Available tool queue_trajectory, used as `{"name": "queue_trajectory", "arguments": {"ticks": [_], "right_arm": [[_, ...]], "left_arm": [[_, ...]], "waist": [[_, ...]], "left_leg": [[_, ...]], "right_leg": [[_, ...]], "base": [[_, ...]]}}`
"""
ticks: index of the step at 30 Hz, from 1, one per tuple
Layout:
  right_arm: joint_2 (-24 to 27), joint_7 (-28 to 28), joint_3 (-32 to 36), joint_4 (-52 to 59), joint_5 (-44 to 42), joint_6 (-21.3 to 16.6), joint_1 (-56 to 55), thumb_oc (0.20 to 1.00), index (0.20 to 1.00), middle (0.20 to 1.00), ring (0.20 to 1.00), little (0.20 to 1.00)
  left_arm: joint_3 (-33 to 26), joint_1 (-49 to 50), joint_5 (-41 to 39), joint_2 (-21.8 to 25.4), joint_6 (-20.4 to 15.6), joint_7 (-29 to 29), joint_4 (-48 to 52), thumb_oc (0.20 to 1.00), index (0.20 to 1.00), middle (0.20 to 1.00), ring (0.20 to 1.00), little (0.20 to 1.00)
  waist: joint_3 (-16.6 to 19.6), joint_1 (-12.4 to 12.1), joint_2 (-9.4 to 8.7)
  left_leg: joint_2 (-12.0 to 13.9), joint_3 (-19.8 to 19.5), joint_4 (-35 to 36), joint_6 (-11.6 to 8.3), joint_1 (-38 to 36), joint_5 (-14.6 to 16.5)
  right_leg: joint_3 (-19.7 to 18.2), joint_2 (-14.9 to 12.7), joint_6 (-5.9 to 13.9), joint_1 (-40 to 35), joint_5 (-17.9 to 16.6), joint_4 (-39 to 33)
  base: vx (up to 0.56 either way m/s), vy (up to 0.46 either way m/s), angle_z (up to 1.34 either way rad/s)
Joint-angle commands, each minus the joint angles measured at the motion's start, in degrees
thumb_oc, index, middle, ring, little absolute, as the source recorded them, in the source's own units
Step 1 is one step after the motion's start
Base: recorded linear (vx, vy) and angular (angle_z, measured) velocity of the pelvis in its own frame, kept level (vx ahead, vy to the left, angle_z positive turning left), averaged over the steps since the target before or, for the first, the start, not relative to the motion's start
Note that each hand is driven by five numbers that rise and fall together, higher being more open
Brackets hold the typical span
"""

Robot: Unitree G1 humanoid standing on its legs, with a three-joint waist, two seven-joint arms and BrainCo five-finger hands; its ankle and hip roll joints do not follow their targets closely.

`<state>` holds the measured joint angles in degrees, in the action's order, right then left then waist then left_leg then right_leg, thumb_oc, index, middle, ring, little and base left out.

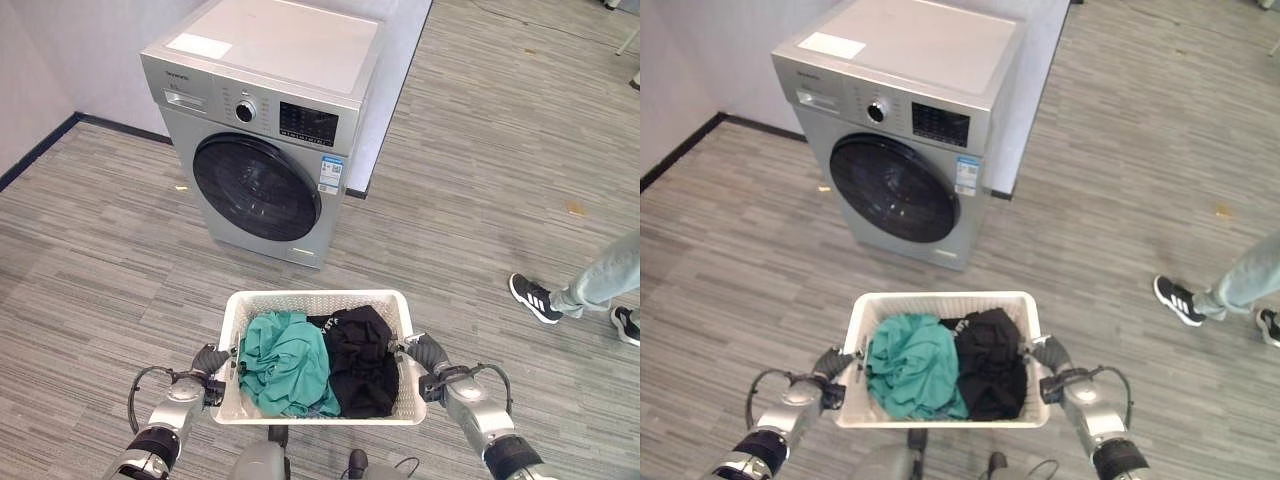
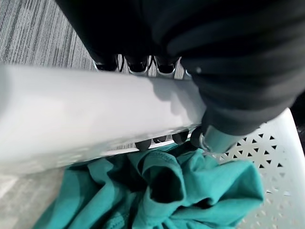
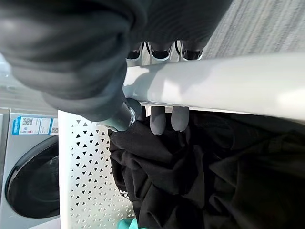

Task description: Grab the laundry basket,head to the washer,open it,put in the laundry and shut it.

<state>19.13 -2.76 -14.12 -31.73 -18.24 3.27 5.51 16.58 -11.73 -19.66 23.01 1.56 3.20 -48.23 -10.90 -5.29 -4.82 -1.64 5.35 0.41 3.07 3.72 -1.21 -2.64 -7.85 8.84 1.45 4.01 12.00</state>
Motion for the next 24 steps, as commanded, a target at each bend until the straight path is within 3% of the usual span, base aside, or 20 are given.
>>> {"name": "queue_trajectory", "arguments": {"ticks": [1,2,3,4,5,6,7,8,9,10,15,24], "right_arm": [[2.8,-4.0,0.4,4.1,0.1,-2.2,-0.4,0.2,0.2,0.2,0.2,0.2],[3.1,-4.2,0.3,4.1,0.2,-2.2,0.0,0.2,0.2,0.2,0.2,0.2],[3.9,-4.3,0.2,3.9,-0.1,-2.2,0.4,0.2,0.2,0.2,0.2,0.2],[5.0,-4.3,0.1,3.8,-0.5,-2.6,0.9,0.2,0.2,0.2,0.2,0.2],[5.0,-4.3,0.1,3.8,-0.5,-2.6,0.9,0.2,0.2,0.2,0.2,0.2],[4.9,-3.7,-0.7,4.9,-0.2,-2.8,2.1,0.2,0.2,0.2,0.2,0.2],[5.0,-3.8,-1.0,5.0,-0.4,-2.8,2.4,0.2,0.2,0.2,0.2,0.2],[5.6,-4.0,-0.9,4.9,-1.0,-2.7,2.1,0.2,0.2,0.2,0.2,0.2],[5.3,-4.0,-1.5,3.5,-1.0,-3.2,2.3,0.2,0.2,0.2,0.2,0.2],[5.3,-4.1,-2.0,3.2,-0.6,-3.1,2.4,0.2,0.2,0.2,0.2,0.2],[5.9,-3.7,-1.8,2.0,-1.0,-3.3,1.7,0.2,0.2,0.2,0.2,0.2],[5.4,-3.5,-1.9,1.4,-2.1,-3.3,0.8,0.2,0.2,0.2,0.2,0.2]], "left_arm": [[-5.1,-1.5,-2.0,2.1,-3.7,0.6,3.0,0.2,0.2,0.2,0.2,0.2],[-5.3,-1.3,-1.9,2.0,-3.3,0.5,3.4,0.2,0.2,0.2,0.2,0.2],[-4.7,-1.8,-1.9,2.2,-3.1,0.2,3.4,0.2,0.2,0.2,0.2,0.2],[-3.7,-3.0,-1.1,2.6,-3.1,-0.1,3.4,0.2,0.2,0.2,0.2,0.2],[-3.7,-3.0,-1.1,2.6,-3.2,-0.1,3.4,0.2,0.2,0.2,0.2,0.2],[-3.8,-3.3,-0.3,3.0,-3.0,-0.4,3.6,0.2,0.2,0.2,0.2,0.2],[-4.0,-3.1,-0.2,2.7,-3.0,-0.5,3.6,0.2,0.2,0.2,0.2,0.2],[-3.5,-3.5,-0.1,2.8,-2.9,-0.9,3.1,0.2,0.2,0.2,0.2,0.2],[-3.6,-3.5,0.7,2.6,-3.3,-0.7,2.7,0.2,0.2,0.2,0.2,0.2],[-4.0,-2.7,0.4,2.0,-3.5,-0.6,2.9,0.2,0.2,0.2,0.2,0.2],[-3.5,-2.6,-0.3,0.8,-3.7,-0.6,2.7,0.2,0.2,0.2,0.2,0.2],[-2.9,-2.4,-0.5,-0.4,-3.6,-0.5,1.1,0.2,0.2,0.2,0.2,0.2]], "waist": [[0.5,-1.7,1.45],[0.3,-1.0,1.81],[0.0,0.2,1.79],[-0.3,1.1,1.0],[-0.2,1.1,1.02],[-0.7,-0.5,0.03],[-0.3,-0.7,-0.12],[-0.5,-0.1,-0.26],[-0.8,-0.7,-0.15],[-0.6,-1.2,-0.16],[0.3,0.0,0.54],[0.6,0.7,1.41]], "left_leg": [[0.3,-1.6,-6.3,-1.29,2.0,2.5],[0.2,-2.3,-6.8,-1.39,1.9,2.5],[-0.5,-3.4,-7.0,-1.37,1.3,2.7],[-1.7,-4.2,-6.9,-1.29,1.0,2.6],[-1.7,-4.2,-6.9,-1.31,1.1,2.5],[-2.6,-3.7,-7.0,-2.06,0.7,2.7],[-2.2,-3.2,-7.8,-2.74,0.6,3.3],[-2.4,-3.7,-8.9,-3.02,0.5,3.3],[-2.1,-3.4,-8.8,-3.64,0.5,2.9],[-2.0,-2.8,-8.1,-3.88,-0.5,3.2],[-2.4,-3.8,-6.2,-4.36,-1.1,2.7],[-2.8,-5.0,-5.4,-4.54,-2.0,3.0]], "right_leg": [[8.9,-4.7,2.94,0.3,-12.6,8.3],[8.4,-2.0,3.0,0.6,-10.1,9.1],[4.6,3.4,1.94,1.4,-4.5,8.5],[1.9,9.0,0.39,3.0,-1.2,5.8],[1.9,9.0,0.37,3.1,-1.3,5.7],[12.8,4.8,-0.18,1.7,-2.5,-1.6],[15.7,3.8,-0.79,-0.5,-1.6,-3.5],[11.4,6.3,-1.78,-1.0,-0.9,-5.1],[10.6,6.9,-1.91,-1.6,-1.4,-6.4],[12.3,6.4,-2.04,-3.4,-2.2,-8.9],[12.3,6.4,-2.33,-4.9,-3.1,-12.7],[12.5,6.1,-2.47,-6.0,-2.9,-13.8]], "base": [[0.01,0.192,0.07],[0.05,0.224,-0.17],[0.09,0.104,-0.49],[0.08,0.072,-0.48],[0.06,0.039,0.01],[0.04,-0.016,0.7],[0.07,-0.044,0.47],[0.05,-0.07,0.0],[0.05,-0.076,-0.24],[0.05,-0.056,0.08],[0.04,-0.013,0.14],[0.02,-0.016,0.12]]}}
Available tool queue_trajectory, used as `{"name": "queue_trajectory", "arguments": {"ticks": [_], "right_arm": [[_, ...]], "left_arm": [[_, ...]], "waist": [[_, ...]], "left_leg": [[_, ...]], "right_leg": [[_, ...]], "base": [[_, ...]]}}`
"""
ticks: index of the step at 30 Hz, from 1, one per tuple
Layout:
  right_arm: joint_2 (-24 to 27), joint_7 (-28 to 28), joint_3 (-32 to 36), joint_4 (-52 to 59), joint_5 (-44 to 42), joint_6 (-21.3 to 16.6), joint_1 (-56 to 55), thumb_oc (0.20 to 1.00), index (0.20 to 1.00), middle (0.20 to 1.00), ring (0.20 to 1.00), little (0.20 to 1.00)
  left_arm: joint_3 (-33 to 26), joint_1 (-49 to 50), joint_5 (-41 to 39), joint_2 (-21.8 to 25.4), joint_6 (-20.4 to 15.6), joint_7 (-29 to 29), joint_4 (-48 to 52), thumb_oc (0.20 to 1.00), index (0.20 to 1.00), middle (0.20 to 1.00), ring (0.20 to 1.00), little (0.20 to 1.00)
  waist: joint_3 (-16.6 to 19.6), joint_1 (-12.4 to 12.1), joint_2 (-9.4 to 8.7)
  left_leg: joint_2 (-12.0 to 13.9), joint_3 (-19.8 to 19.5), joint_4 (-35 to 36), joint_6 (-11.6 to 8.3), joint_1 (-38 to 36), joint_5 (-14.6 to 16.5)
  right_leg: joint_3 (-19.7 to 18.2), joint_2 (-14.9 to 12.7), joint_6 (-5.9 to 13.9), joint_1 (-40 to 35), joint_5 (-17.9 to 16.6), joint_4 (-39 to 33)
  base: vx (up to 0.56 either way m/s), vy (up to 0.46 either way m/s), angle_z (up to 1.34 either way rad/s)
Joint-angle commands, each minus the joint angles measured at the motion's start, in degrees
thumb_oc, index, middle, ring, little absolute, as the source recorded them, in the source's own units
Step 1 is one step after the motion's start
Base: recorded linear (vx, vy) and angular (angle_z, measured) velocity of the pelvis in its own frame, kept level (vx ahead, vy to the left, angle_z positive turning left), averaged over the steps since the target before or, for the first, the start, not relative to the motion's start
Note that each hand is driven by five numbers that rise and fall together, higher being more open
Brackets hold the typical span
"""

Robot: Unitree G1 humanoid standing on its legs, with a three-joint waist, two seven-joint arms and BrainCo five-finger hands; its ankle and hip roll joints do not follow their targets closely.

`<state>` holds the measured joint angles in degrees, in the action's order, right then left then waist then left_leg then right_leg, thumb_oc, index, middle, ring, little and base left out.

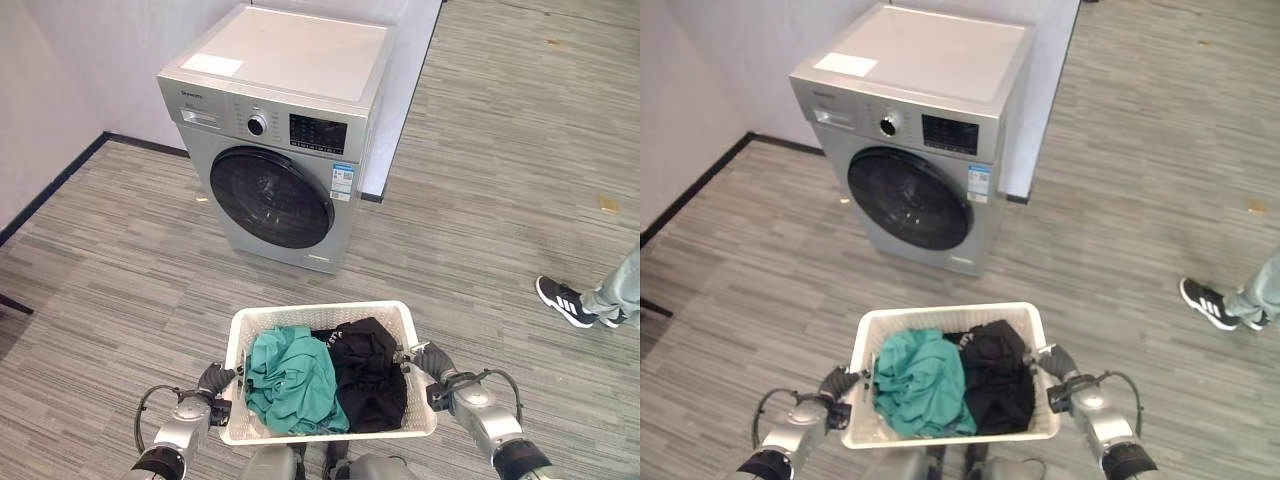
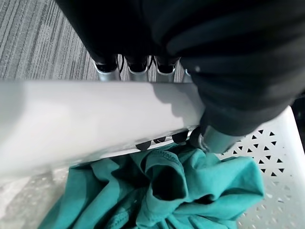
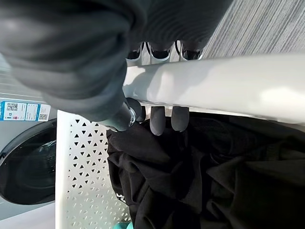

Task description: Grab the laundry basket,head to the washer,open it,put in the laundry and shut it.

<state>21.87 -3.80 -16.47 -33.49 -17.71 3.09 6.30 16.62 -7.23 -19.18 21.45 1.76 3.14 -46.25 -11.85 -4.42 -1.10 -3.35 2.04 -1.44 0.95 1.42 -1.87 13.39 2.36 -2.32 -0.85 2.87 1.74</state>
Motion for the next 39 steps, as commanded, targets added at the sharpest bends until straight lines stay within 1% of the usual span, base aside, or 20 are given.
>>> {"name": "queue_trajectory", "arguments": {"ticks": [1,2,3,4,5,6,7,9,10,11,12,13,15,18,19,21,26,30,35,39], "right_arm": [[2.6,-2.5,0.2,3.0,-2.6,-3.1,0.1,0.2,0.2,0.2,0.2,0.2],[2.6,-2.5,0.1,3.3,-2.5,-3.1,0.1,0.2,0.2,0.2,0.2,0.2],[2.9,-2.6,0.2,3.7,-2.3,-3.1,0.3,0.2,0.2,0.2,0.2,0.2],[3.1,-2.6,0.0,4.0,-2.1,-3.0,0.6,0.2,0.2,0.2,0.2,0.2],[3.5,-2.6,-0.2,4.4,-2.2,-3.0,0.9,0.2,0.2,0.2,0.2,0.2],[3.4,-2.4,-0.3,4.4,-2.7,-3.0,1.3,0.2,0.2,0.2,0.2,0.2],[3.9,-2.2,-0.5,4.3,-2.6,-3.1,2.0,0.2,0.2,0.2,0.2,0.2],[4.0,-1.7,-0.2,3.5,-2.7,-3.1,2.2,0.2,0.2,0.2,0.2,0.2],[3.7,-1.7,-0.2,3.2,-3.1,-3.3,2.2,0.2,0.2,0.2,0.2,0.2],[3.4,-1.7,-0.2,2.9,-3.2,-3.5,2.1,0.2,0.2,0.2,0.2,0.2],[3.4,-1.7,-0.2,2.9,-3.2,-3.5,2.1,0.2,0.2,0.2,0.2,0.2],[3.2,-2.3,-0.7,2.6,-2.9,-3.2,2.1,0.2,0.2,0.2,0.2,0.2],[3.4,-2.2,-0.3,2.2,-2.8,-3.1,1.9,0.2,0.2,0.2,0.2,0.2],[2.5,-1.7,-0.3,0.9,-2.8,-3.2,1.8,0.2,0.2,0.2,0.2,0.2],[2.5,-1.7,-0.3,0.9,-2.8,-3.2,1.8,0.2,0.2,0.2,0.2,0.2],[1.4,-1.8,-0.6,0.6,-3.1,-3.3,1.9,0.2,0.2,0.2,0.2,0.2],[0.2,-2.5,-2.3,0.2,-2.6,-3.1,3.0,0.2,0.2,0.2,0.2,0.2],[-0.3,-3.1,-3.0,0.2,-2.9,-3.0,3.1,0.2,0.2,0.2,0.2,0.2],[-0.3,-3.2,-3.3,0.4,-2.8,-2.9,2.9,0.2,0.2,0.2,0.2,0.2],[-0.1,-3.2,-2.9,2.0,-3.7,-3.2,2.8,0.2,0.2,0.2,0.2,0.2]], "left_arm": [[-3.0,-6.9,-0.9,1.2,-3.8,-0.3,-1.1,0.2,0.2,0.2,0.2,0.2],[-2.9,-7.0,-1.0,1.2,-3.8,-0.2,-1.1,0.2,0.2,0.2,0.2,0.2],[-2.8,-7.1,-0.7,1.2,-3.8,-0.3,-1.0,0.2,0.2,0.2,0.2,0.2],[-2.9,-7.4,-0.6,1.2,-3.8,-0.2,-0.9,0.2,0.2,0.2,0.2,0.2],[-2.8,-7.9,-0.5,1.3,-3.9,-0.2,-0.7,0.2,0.2,0.2,0.2,0.2],[-2.8,-8.2,-0.5,1.5,-3.9,-0.1,-0.6,0.2,0.2,0.2,0.2,0.2],[-2.5,-9.3,-1.1,1.5,-4.1,0.2,-0.6,0.2,0.2,0.2,0.2,0.2],[-2.0,-9.8,-1.6,1.3,-4.3,0.3,-1.1,0.2,0.2,0.2,0.2,0.2],[-1.9,-9.8,-1.6,1.3,-4.3,0.3,-1.6,0.2,0.2,0.2,0.2,0.2],[-1.9,-9.6,-1.6,1.5,-4.3,0.4,-1.9,0.2,0.2,0.2,0.2,0.2],[-1.9,-9.6,-1.6,1.5,-4.3,0.4,-1.9,0.2,0.2,0.2,0.2,0.2],[-2.4,-9.0,-1.6,2.2,-4.3,0.5,-2.1,0.2,0.2,0.2,0.2,0.2],[-2.5,-9.2,-1.6,2.1,-4.2,0.3,-3.1,0.2,0.2,0.2,0.2,0.2],[-2.3,-9.2,-1.2,2.1,-4.6,0.2,-4.0,0.2,0.2,0.2,0.2,0.2],[-2.3,-9.2,-1.2,2.1,-4.6,0.2,-4.0,0.2,0.2,0.2,0.2,0.2],[-2.7,-8.9,-1.0,3.0,-4.8,0.6,-3.9,0.2,0.2,0.2,0.2,0.2],[-3.1,-8.6,-0.7,3.6,-4.8,0.5,-4.8,0.2,0.2,0.2,0.2,0.2],[-3.3,-8.4,-0.9,3.5,-4.8,0.7,-5.7,0.2,0.2,0.2,0.2,0.2],[-4.2,-7.1,-2.0,2.9,-4.7,1.0,-5.1,0.2,0.2,0.2,0.2,0.2],[-5.3,-6.3,-3.6,3.0,-4.6,1.7,-2.8,0.2,0.2,0.2,0.2,0.2]], "waist": [[1.5,-0.3,-2.18],[1.2,-0.1,-2.01],[1.0,0.0,-1.88],[0.6,0.0,-1.93],[-0.2,0.0,-1.98],[-1.0,-0.5,-1.98],[-2.1,-0.8,-1.87],[-2.2,-1.2,-2.35],[-1.8,-1.4,-2.55],[-1.8,-1.7,-2.55],[-1.9,-1.7,-2.6],[-1.3,-2.0,-2.49],[-0.5,-1.4,-1.92],[-0.1,-1.7,-2.03],[-0.1,-1.8,-2.04],[-0.1,-2.9,-2.41],[0.1,-4.3,-2.92],[0.6,-4.8,-3.28],[1.2,-4.9,-3.3],[1.1,-5.0,-3.42]], "left_leg": [[-1.1,-1.8,-3.5,-2.43,0.3,3.6],[-1.2,-1.9,-3.7,-2.6,0.5,3.4],[-1.4,-1.7,-5.3,-3.24,1.5,3.0],[-1.7,-1.6,-9.0,-4.12,3.3,2.5],[-2.0,-1.7,-14.5,-5.47,5.9,1.5],[-2.1,-3.0,-17.6,-6.58,7.1,0.2],[-0.4,-4.1,-18.4,-7.58,8.7,-1.8],[2.1,-4.7,-14.5,-6.61,8.7,-0.9],[3.6,-6.9,-10.7,-6.02,8.9,-0.7],[4.6,-8.8,-7.8,-5.74,8.6,-1.4],[4.6,-8.8,-7.5,-5.75,8.4,-1.5],[4.8,-12.9,-5.7,-5.75,6.1,-0.5],[5.1,-11.5,-2.3,-5.64,4.2,-0.8],[3.6,-10.7,-2.5,-4.52,3.5,0.5],[3.6,-10.6,-2.6,-4.51,3.5,0.6],[2.6,-9.3,-3.7,-3.53,3.7,1.9],[2.0,-7.8,-2.8,-2.34,3.0,2.5],[1.9,-7.7,-2.0,-2.14,2.3,2.5],[2.2,-7.8,-1.2,-2.24,1.2,2.7],[2.2,-9.3,-2.1,-2.69,1.2,2.6]], "right_leg": [[-3.5,-4.2,8.73,-3.7,-1.8,-3.6],[-3.5,-4.1,8.72,-3.5,-2.0,-3.6],[-3.3,-4.2,8.75,-3.4,-1.9,-3.6],[-3.2,-4.4,8.63,-3.2,-1.9,-3.6],[-3.3,-4.6,8.16,-2.9,-1.9,-3.3],[-3.6,-4.5,7.76,-2.9,-1.8,-3.0],[-3.5,-4.5,7.54,-3.6,-1.5,-2.6],[-3.5,-5.5,8.11,-4.4,-0.9,-2.2],[-4.1,-5.8,8.57,-4.3,-0.8,-1.9],[-4.7,-5.7,8.96,-4.4,-0.4,-1.4],[-4.7,-5.8,8.96,-4.5,-0.4,-1.4],[-6.6,-5.9,9.28,-4.1,0.1,-1.0],[-7.2,-6.4,9.58,-4.1,0.0,-1.1],[-8.2,-8.1,10.52,-3.1,-0.4,-0.5],[-8.3,-8.1,10.53,-3.1,-0.4,-0.4],[-9.8,-9.1,11.16,-2.3,-0.9,-0.2],[-11.0,-10.1,12.01,-1.5,-2.2,-0.6],[-10.8,-10.5,12.22,-2.1,-2.6,-1.6],[-10.2,-10.5,12.24,-3.1,-2.5,-2.7],[-9.6,-10.0,11.66,-3.6,-1.5,-2.1]], "base": [[0.0,-0.03,0.12],[0.0,0.0,0.0],[-0.06,-0.015,0.04],[-0.08,-0.026,0.03],[-0.09,-0.033,0.16],[-0.06,-0.006,0.27],[0.0,0.039,0.29],[0.09,0.096,-0.01],[0.14,0.113,-0.1],[0.1,0.077,-0.1],[0.1,0.099,-0.24],[0.09,0.131,-0.35],[0.11,0.215,-0.58],[0.05,0.195,-0.35],[0.05,0.196,-0.08],[0.04,0.196,-0.14],[0.02,0.103,-0.24],[0.01,0.033,-0.01],[0.0,0.0,0.0],[0.02,-0.047,0.03]]}}
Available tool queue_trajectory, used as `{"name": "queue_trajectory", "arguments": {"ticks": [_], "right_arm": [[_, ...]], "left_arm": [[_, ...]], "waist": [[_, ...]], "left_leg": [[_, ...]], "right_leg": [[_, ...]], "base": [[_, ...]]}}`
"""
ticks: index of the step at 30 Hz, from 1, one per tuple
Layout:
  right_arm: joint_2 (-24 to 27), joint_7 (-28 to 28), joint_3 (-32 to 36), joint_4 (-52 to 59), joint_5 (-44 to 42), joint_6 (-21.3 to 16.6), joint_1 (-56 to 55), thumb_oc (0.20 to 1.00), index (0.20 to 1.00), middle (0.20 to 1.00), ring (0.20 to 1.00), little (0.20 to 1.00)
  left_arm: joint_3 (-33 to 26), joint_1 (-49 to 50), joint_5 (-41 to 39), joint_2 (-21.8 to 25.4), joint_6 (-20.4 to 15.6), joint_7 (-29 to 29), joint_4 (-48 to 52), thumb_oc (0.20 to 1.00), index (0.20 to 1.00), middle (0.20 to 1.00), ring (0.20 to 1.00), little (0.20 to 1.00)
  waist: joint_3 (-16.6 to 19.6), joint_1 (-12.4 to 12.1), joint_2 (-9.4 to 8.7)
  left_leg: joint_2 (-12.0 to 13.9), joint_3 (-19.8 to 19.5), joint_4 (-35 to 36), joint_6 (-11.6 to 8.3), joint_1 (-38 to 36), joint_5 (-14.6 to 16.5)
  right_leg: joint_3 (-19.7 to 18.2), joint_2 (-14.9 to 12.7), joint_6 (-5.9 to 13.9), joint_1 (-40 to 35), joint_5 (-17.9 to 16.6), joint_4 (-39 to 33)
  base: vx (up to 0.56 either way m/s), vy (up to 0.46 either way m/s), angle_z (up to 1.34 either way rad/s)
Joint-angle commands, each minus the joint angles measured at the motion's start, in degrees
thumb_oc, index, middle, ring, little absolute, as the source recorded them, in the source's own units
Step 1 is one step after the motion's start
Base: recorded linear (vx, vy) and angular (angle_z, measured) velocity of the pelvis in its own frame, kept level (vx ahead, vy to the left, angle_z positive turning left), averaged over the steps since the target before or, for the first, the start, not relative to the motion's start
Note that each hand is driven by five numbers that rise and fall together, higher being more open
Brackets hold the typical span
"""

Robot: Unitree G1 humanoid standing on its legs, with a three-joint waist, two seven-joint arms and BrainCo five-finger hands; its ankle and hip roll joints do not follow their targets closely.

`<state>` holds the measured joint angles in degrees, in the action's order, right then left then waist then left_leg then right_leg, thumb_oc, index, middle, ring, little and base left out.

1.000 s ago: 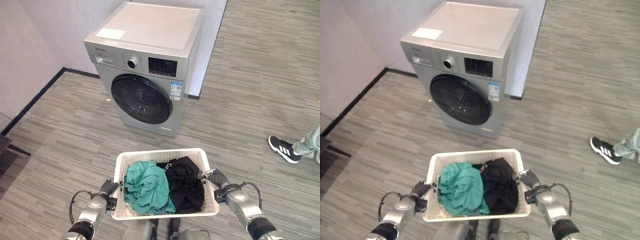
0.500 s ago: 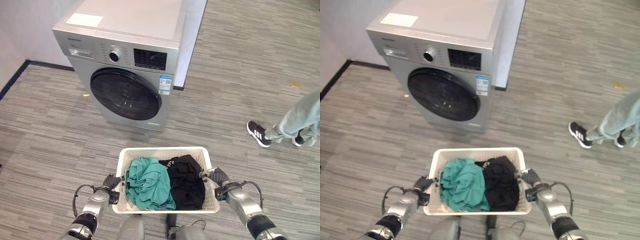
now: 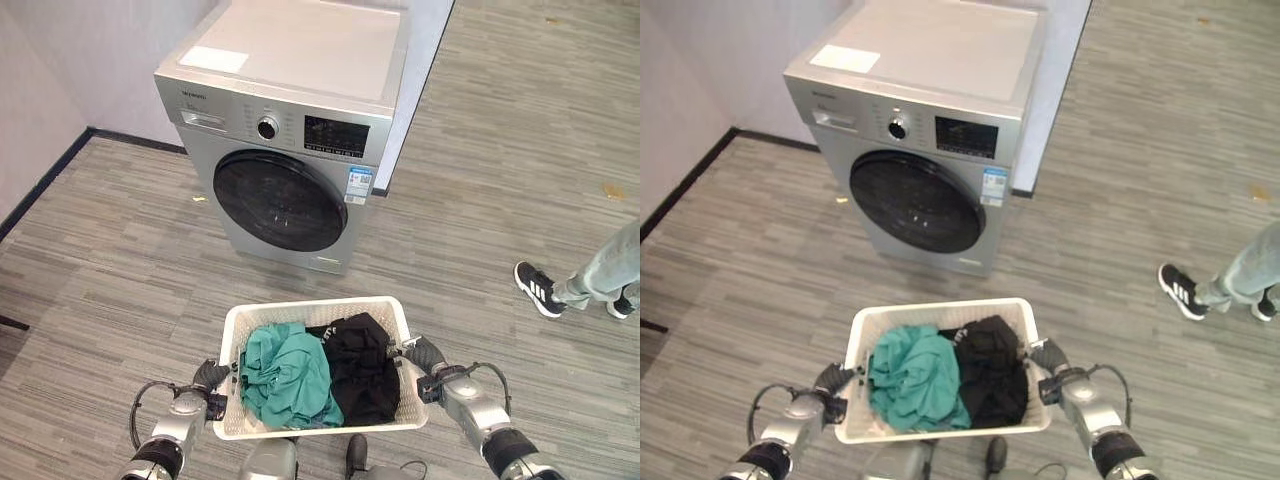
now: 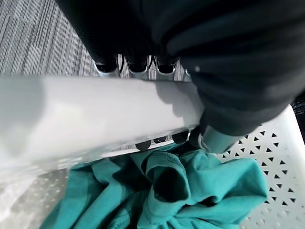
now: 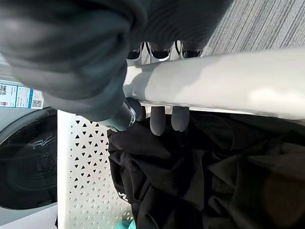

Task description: Grab the laundry basket,head to the washer,open it,put in the laundry and shut it.

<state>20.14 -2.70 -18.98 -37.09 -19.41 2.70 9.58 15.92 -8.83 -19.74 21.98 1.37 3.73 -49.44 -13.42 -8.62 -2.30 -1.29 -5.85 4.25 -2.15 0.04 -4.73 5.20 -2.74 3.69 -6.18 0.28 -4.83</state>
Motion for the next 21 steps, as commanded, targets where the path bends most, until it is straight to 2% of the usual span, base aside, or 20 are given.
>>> {"name": "queue_trajectory", "arguments": {"ticks": [1,2,3,6,11,16,21], "right_arm": [[1.8,-3.9,-0.1,6.0,-2.2,-2.9,-0.6,0.2,0.2,0.2,0.2,0.2],[2.0,-3.8,-0.2,6.1,-1.9,-2.9,-0.4,0.2,0.2,0.2,0.2,0.2],[1.9,0.0,3.9,-18.5,-8.3,-1.1,0.4,0.2,0.2,0.2,0.2,0.2],[2.1,-0.9,4.4,-18.1,-7.7,-0.8,-1.9,0.2,0.2,0.2,0.2,0.2],[2.5,-1.7,4.3,-15.2,-7.2,-0.6,-3.5,0.2,0.2,0.2,0.2,0.2],[3.5,-2.7,5.1,-12.8,-10.1,-0.3,-4.0,0.2,0.2,0.2,0.2,0.2],[6.0,-4.1,5.1,-8.6,-14.5,0.7,-1.8,0.2,0.2,0.2,0.2,0.2]], "left_arm": [[-4.9,-4.6,-3.2,2.9,-4.2,1.4,1.4,0.2,0.2,0.2,0.2,0.2],[-4.8,-4.6,-3.1,3.0,-4.1,1.3,1.6,0.2,0.2,0.2,0.2,0.2],[-2.2,1.7,-11.3,-6.2,-1.2,-1.0,0.8,0.2,0.2,0.2,0.2,0.2],[-2.7,3.9,-9.5,-6.2,-0.7,-1.6,-0.1,0.2,0.2,0.2,0.2,0.2],[-3.9,4.3,-8.9,-5.6,-0.6,-1.7,-0.7,0.2,0.2,0.2,0.2,0.2],[-3.5,3.2,-7.5,-4.4,-0.4,-2.2,-0.5,0.2,0.2,0.2,0.2,0.2],[-1.9,0.1,-6.9,-1.2,0.4,-3.7,0.8,0.2,0.2,0.2,0.2,0.2]], "waist": [[2.5,-1.1,-2.33],[2.4,-1.3,-2.36],[5.6,4.2,0.15],[7.1,4.8,0.14],[8.1,5.7,0.53],[8.1,6.6,0.83],[7.8,7.1,1.23]], "left_leg": [[0.2,-2.4,-8.4,0.17,3.0,5.4],[0.2,-3.1,-8.6,0.06,3.1,5.3],[0.1,4.5,-11.9,0.49,2.9,10.0],[0.2,3.9,-8.9,0.85,0.9,9.5],[0.4,3.6,-6.5,1.0,-0.9,9.0],[0.4,3.2,-7.5,0.69,-0.7,9.2],[0.5,3.3,-9.7,-0.02,-0.7,9.8]], "right_leg": [[-0.9,-4.5,5.27,1.6,1.7,5.2],[-0.6,-4.3,5.01,1.5,2.0,5.6],[-0.6,1.0,0.59,4.1,4.8,4.6],[-0.3,1.1,0.69,2.2,4.0,2.1],[-0.2,1.3,0.59,2.0,4.5,2.6],[-0.5,1.3,0.35,2.2,5.1,3.3],[-0.7,1.4,0.01,1.6,5.3,3.4]], "base": [[0.01,-0.11,0.2],[0.0,-0.114,0.42],[0.02,-0.064,0.37],[0.08,-0.014,0.08],[0.04,-0.014,-0.07],[0.01,-0.031,0.0],[0.02,-0.032,0.02]]}}
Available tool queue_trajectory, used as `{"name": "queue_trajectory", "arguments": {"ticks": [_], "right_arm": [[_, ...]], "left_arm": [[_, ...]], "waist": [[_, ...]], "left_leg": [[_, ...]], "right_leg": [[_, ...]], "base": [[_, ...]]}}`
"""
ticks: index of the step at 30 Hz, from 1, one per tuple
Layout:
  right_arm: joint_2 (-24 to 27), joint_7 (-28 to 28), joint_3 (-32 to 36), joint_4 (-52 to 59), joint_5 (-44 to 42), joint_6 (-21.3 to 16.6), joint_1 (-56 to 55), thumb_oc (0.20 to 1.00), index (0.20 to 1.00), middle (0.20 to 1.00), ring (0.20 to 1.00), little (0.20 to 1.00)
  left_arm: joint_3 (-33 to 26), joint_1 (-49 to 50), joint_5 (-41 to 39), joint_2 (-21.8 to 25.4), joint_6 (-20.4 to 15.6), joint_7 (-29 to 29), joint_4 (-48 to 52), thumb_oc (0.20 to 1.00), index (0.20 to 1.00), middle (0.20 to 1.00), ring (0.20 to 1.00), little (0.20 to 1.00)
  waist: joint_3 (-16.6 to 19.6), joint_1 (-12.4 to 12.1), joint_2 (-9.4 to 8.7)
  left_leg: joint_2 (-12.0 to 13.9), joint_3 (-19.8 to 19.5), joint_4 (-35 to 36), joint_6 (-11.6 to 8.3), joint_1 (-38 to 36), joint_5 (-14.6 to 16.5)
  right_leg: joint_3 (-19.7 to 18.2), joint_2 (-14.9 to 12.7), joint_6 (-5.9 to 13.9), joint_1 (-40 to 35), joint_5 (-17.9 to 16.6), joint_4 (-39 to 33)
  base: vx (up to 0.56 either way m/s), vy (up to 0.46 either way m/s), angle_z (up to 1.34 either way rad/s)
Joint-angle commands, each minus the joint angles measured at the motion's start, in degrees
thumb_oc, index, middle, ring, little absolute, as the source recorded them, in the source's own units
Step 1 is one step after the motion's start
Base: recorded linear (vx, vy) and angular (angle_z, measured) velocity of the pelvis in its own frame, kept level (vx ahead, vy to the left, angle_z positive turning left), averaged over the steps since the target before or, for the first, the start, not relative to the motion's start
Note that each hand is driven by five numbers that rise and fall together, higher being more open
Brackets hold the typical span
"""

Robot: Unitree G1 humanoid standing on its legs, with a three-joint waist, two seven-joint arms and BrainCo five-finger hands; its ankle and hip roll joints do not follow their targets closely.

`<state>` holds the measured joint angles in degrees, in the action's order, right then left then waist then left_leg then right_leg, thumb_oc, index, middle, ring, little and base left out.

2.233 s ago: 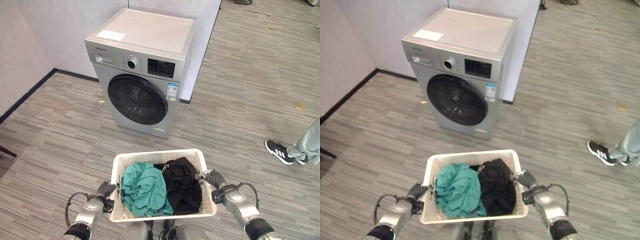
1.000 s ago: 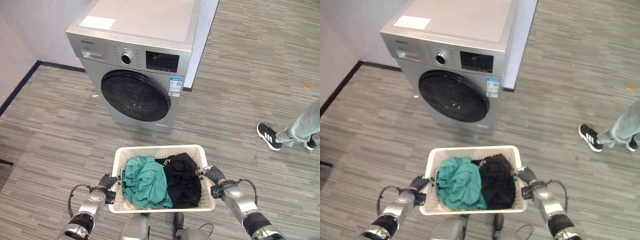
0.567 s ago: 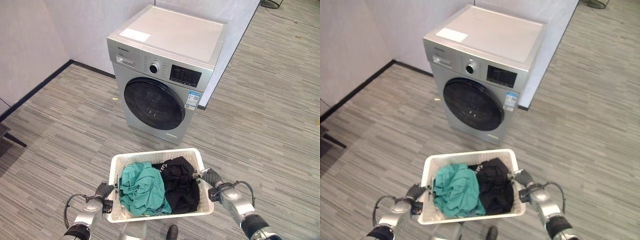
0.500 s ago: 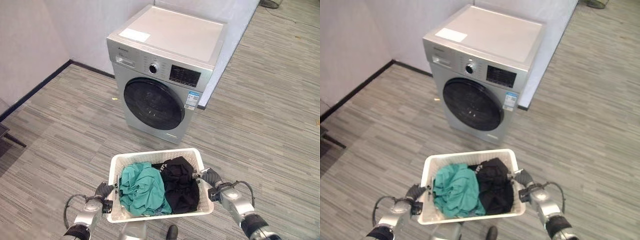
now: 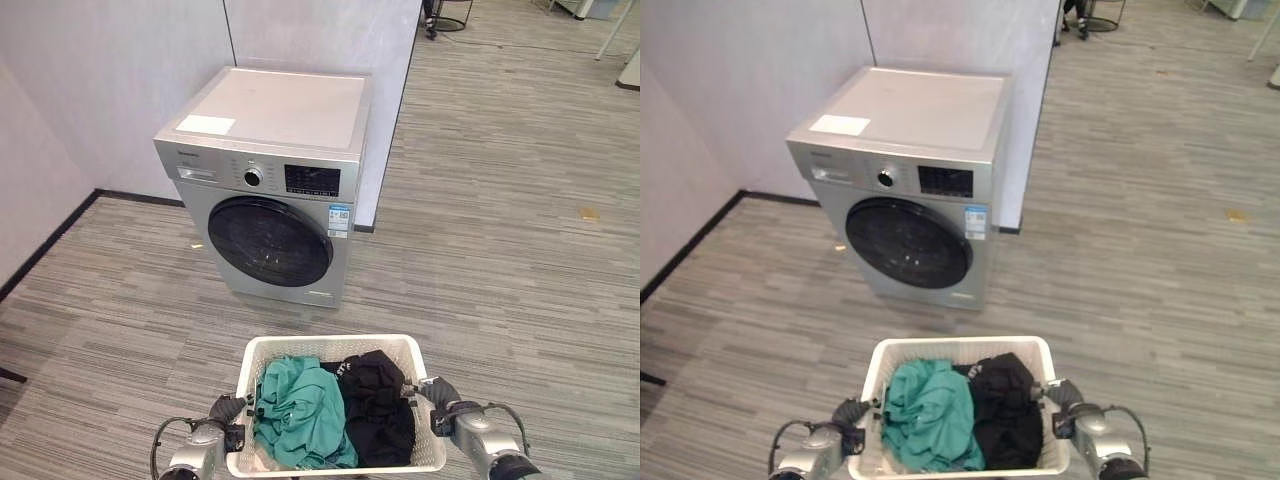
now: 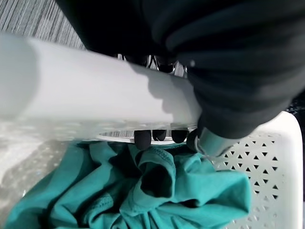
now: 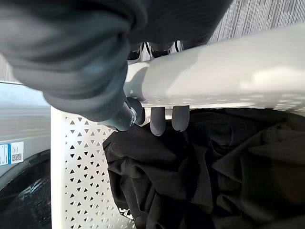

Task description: Grab the laundry basket,head to the washer,open it,put in the laundry and shut it.

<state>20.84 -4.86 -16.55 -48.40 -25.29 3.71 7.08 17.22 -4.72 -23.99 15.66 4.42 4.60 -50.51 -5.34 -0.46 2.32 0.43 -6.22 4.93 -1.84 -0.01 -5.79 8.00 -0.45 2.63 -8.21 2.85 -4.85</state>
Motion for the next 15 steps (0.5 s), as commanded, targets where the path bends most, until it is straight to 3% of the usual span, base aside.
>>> {"name": "queue_trajectory", "arguments": {"ticks": [1,9,15], "right_arm": [[6.5,-2.8,2.1,6.3,-11.0,0.0,2.0,0.2,0.2,0.2,0.2,0.2],[10.8,-5.8,-2.1,16.7,-15.7,2.2,4.5,0.2,0.2,0.2,0.2,0.2],[15.4,-8.2,-4.2,24.3,-22.4,3.6,3.7,0.2,0.2,0.2,0.2,0.2]], "left_arm": [[-2.9,-5.9,-3.2,7.0,-2.3,-4.9,2.2,0.2,0.2,0.2,0.2,0.2],[-2.2,-11.6,-5.7,13.9,-1.2,-5.4,4.1,0.2,0.2,0.2,0.2,0.2],[-0.8,-13.5,-13.2,14.6,-1.0,-5.5,7.9,0.2,0.2,0.2,0.2,0.2]], "waist": [[-0.1,-0.9,-3.24],[0.5,-0.3,-3.03],[0.5,-0.2,-2.91]], "left_leg": [[-1.1,3.8,-10.7,-0.59,-0.9,10.9],[0.1,4.1,-9.8,-1.18,-1.9,10.4],[0.3,3.4,-9.6,-1.65,-1.7,9.6]], "right_leg": [[-3.6,-0.7,0.91,3.3,2.8,3.5],[-3.9,0.0,0.81,3.1,3.2,4.1],[-3.2,0.0,0.66,3.0,3.4,4.2]], "base": [[0.03,-0.029,0.04],[0.01,-0.012,0.0],[-0.02,-0.016,0.01]]}}
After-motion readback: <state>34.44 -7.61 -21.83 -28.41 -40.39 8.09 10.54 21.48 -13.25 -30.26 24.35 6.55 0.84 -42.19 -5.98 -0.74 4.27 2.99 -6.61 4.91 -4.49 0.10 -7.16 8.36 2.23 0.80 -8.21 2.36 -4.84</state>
